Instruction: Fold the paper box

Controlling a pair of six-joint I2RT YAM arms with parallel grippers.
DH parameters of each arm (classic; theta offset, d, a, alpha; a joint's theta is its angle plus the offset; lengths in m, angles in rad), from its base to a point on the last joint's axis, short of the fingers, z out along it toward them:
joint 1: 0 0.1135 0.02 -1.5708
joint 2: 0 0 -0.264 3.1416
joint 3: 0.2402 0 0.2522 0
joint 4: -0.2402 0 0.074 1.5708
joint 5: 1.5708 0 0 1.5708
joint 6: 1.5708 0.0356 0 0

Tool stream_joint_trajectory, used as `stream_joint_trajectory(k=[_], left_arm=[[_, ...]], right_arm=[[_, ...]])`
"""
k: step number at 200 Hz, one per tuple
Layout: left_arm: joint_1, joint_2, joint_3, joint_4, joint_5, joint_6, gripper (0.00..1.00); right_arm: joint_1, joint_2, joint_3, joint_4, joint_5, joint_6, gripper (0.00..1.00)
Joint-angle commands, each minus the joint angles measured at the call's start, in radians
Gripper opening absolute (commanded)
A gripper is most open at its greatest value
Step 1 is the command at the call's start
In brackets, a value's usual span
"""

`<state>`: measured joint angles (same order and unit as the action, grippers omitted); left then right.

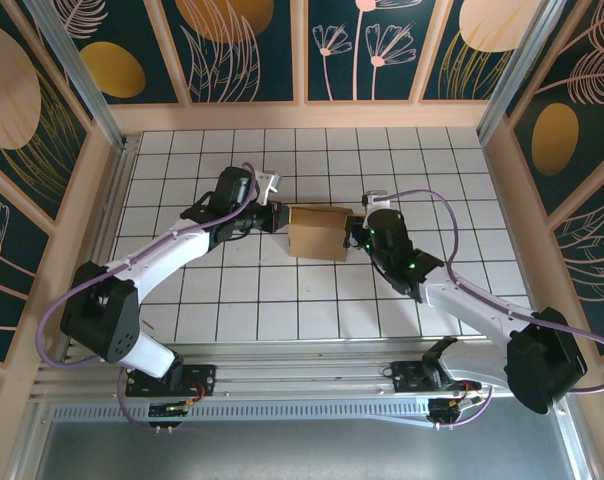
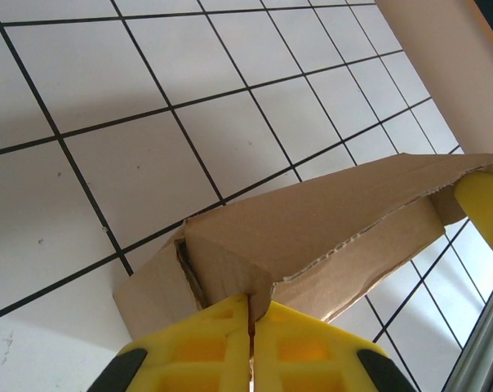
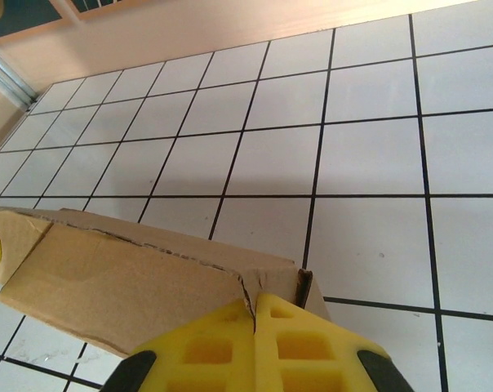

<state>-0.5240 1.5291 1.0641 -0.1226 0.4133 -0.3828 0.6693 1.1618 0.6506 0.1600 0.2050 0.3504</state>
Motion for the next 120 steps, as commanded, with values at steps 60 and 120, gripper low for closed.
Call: stream_joint_trajectory(k=[60,120], left_arm=[[-0.039,-0.013,-0.061,-0.096,0.039,-0.006,0.26],[-0.039,-0.175,-0.079,-0.052,0.114,-0.011,0.72]], right_arm=[[0.062,0.012,-0.038,-0.089,-0.023,-0.021,0.0],[0.065,-0.006,-0.053,-0.08,-0.017,-0.07,0.05]])
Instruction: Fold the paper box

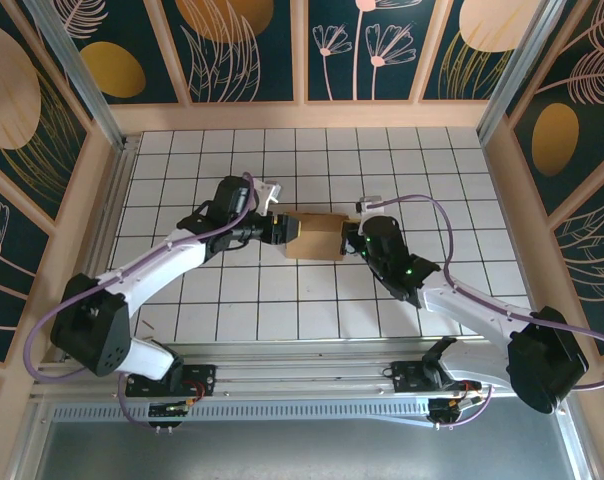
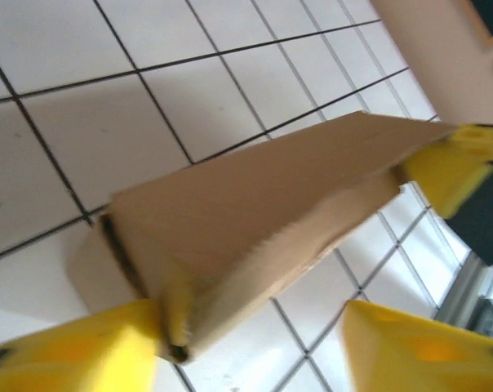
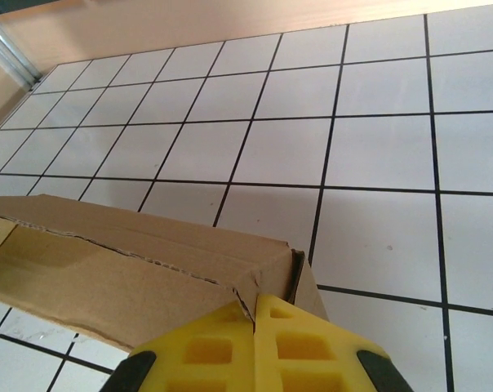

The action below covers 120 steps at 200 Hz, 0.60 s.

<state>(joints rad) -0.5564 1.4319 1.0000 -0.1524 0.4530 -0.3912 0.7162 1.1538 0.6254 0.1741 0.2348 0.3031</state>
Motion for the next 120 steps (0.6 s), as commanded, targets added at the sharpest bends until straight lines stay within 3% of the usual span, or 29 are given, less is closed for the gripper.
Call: stream_joint_trajectory(k=[1,29,86,110,120], left_arm=[[-0.007,-0.081,-0.014,-0.022,0.074,-0.003,0.72],[-0.006,-0.118,0.004,-0.051,0.023,-0.02,0.74],[-0.006,-0.146,0.056,-0.081,-0.166,-0.099,0.73],[0.002,-0.107,0.118,-0.192,-0.355,-0.289,0.55],[0.003,-0.081,0.137,-0.218,-0.393,-0.378,0.54]], right_arm=[[0.018,0.002,-0.027,-0.094,-0.048,-0.023,0.06],[0.019,-0.034,-0.007,-0.111,-0.061,-0.026,0.28],[0.015,-0.156,0.069,-0.181,-0.106,0.04,0.58],[-0.048,-0.155,0.136,-0.23,-0.211,0.172,0.6],[-0.095,-0.138,0.169,-0.258,-0.288,0.243,0.59]])
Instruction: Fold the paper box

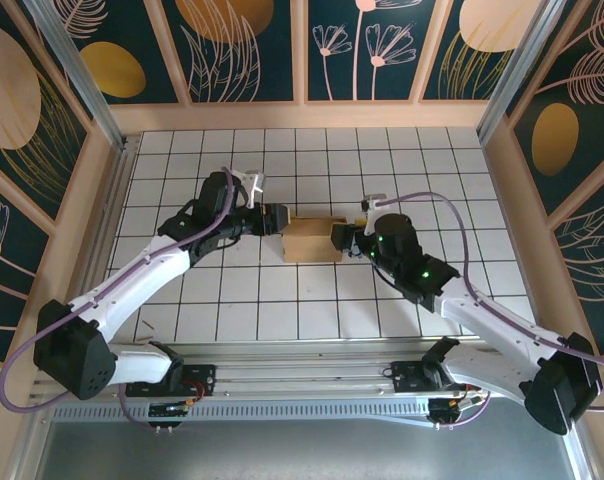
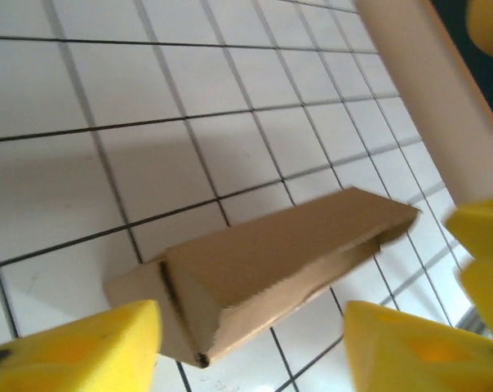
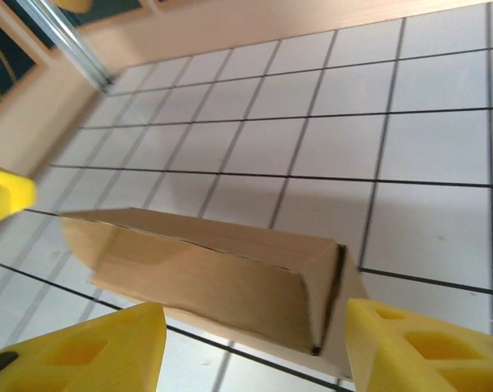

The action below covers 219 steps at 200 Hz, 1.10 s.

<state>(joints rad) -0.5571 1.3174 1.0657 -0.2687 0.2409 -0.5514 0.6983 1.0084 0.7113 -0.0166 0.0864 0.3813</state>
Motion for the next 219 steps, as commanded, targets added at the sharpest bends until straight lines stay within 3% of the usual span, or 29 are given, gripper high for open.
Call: stream_joint_trajectory(k=[1,40,91,160,219], left_arm=[[0.004,0.036,0.073,-0.105,-0.185,-0.227,0.54],[0.008,0.113,0.146,-0.202,-0.154,-0.452,0.51],[0.006,0.115,0.05,-0.047,-0.027,-0.63,0.54],[0.006,0.139,-0.027,0.084,0.058,-0.673,0.54],[0.006,0.123,-0.087,0.042,0.023,-0.675,0.4]], right_arm=[[-0.082,0.01,0.086,-0.071,-0.15,0.172,0.59],[-0.239,0.131,0.197,-0.214,-0.409,0.407,0.59],[-0.285,0.218,0.2,-0.185,-0.551,0.491,0.57],[-0.285,0.237,0.148,-0.127,-0.557,0.532,0.52],[-0.274,0.243,0.11,-0.145,-0.504,0.508,0.43]])
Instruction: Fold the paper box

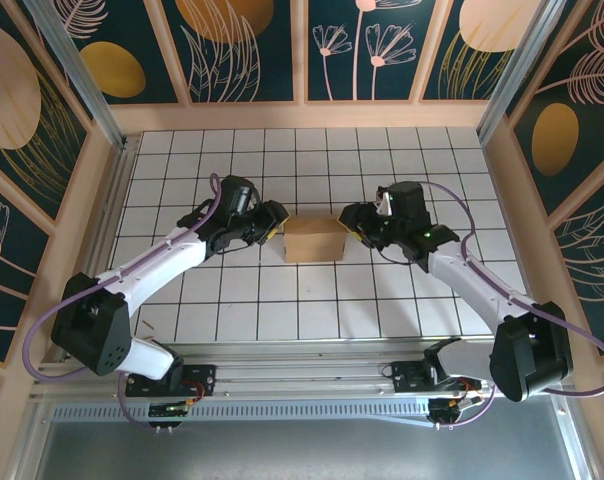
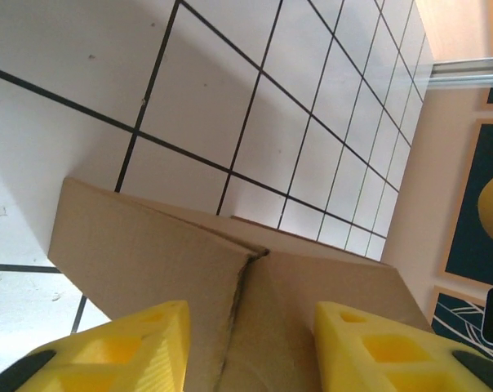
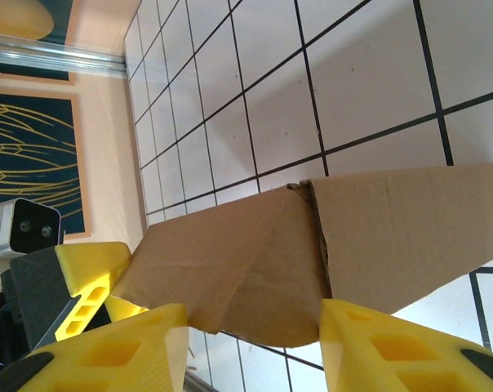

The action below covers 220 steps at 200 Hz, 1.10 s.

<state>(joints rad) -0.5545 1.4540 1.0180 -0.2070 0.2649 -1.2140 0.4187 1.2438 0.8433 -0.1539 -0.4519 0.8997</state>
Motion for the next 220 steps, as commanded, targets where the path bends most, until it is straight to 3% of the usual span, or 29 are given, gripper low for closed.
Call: stream_joint_trajectory(k=[1,44,83,106,132,169,202,220], left_arm=[[0.004,-0.014,-0.04,-0.018,0.0,-0.013,0.4],[0.004,-0.011,-0.078,-0.022,-0.029,0.028,0.34],[0.003,0.019,-0.08,-0.084,-0.143,0.198,0.29],[0.003,0.041,-0.118,-0.049,-0.131,0.289,0.28],[0.001,0.044,-0.123,-0.069,-0.182,0.352,0.28],[0.001,-0.02,-0.136,0.021,-0.137,0.4,0.33],[0.0,-0.034,-0.139,0.034,-0.057,0.359,0.37],[-0.001,-0.065,-0.153,0.05,-0.041,0.323,0.51]], right_arm=[[0.006,0.008,-0.023,-0.009,0.036,-0.01,0.43],[0.023,0.022,-0.051,-0.04,0.116,-0.07,0.41],[0.073,0.068,-0.059,-0.101,0.3,-0.17,0.39],[0.115,0.11,-0.048,-0.139,0.392,-0.21,0.37],[0.123,0.123,-0.028,-0.162,0.401,-0.224,0.34],[0.11,0.043,0.067,-0.15,0.354,-0.263,0.41],[0.039,0.018,0.159,-0.179,0.326,-0.304,0.56],[-0.002,0.044,0.168,-0.172,0.264,-0.335,0.66]])
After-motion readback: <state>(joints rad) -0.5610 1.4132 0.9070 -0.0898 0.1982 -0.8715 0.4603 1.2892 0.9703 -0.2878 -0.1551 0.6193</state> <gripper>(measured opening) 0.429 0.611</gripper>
